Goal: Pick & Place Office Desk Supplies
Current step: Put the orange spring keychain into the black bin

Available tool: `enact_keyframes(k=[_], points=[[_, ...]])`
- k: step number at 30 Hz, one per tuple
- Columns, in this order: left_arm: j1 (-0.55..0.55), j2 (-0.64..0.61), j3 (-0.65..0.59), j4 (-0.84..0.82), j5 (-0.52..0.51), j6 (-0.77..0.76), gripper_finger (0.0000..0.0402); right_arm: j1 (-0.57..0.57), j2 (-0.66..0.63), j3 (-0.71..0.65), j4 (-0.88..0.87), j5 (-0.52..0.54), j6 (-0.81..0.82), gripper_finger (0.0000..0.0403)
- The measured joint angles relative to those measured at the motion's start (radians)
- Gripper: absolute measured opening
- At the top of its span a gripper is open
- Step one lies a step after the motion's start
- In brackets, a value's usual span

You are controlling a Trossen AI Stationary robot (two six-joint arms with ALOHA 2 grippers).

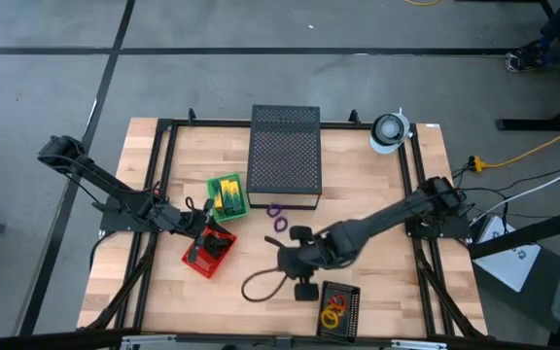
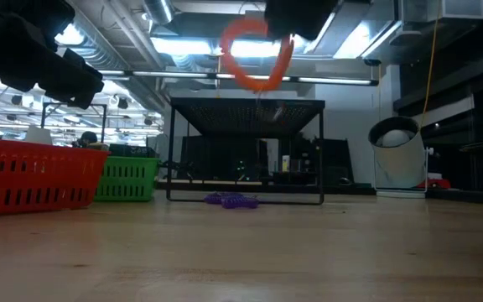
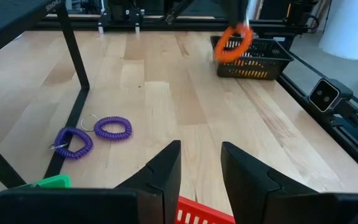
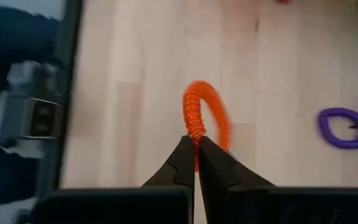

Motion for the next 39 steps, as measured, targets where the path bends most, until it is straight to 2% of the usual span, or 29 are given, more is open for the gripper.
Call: enact_keyframes(k=[4,9,13,23,30,34,39], points=[[0.0,0.0,0.0,-0.001,0.0,0.0,0.0109,0.077,-0.038,0.005,-0.029,0.011,0.125,0.0002],[0.0,0.0,0.0,-0.001,0.0,0.0,0.0109,0.176,-0.043,0.005,-0.196,0.043,0.341,0.0001],[0.0,0.0,0.0,-0.001,0.0,-0.003,0.0109,0.239,-0.041,-0.017,-0.244,0.052,0.493,0.0001],[0.0,0.0,0.0,0.0,0.0,-0.002,0.0109,0.332,-0.041,-0.05,-0.221,0.052,0.702,0.0001],[0.0,0.0,0.0,0.0,0.0,-0.002,0.0109,0.345,-0.041,-0.173,-0.016,0.003,0.746,0.0004],[0.0,0.0,0.0,0.0,0.0,-0.002,0.0109,0.34,-0.041,-0.228,-0.006,-0.009,0.835,0.004],[0.0,0.0,0.0,0.0,0.0,-0.006,0.0109,0.328,-0.041,-0.236,0.0,-0.025,0.817,0.0128]])
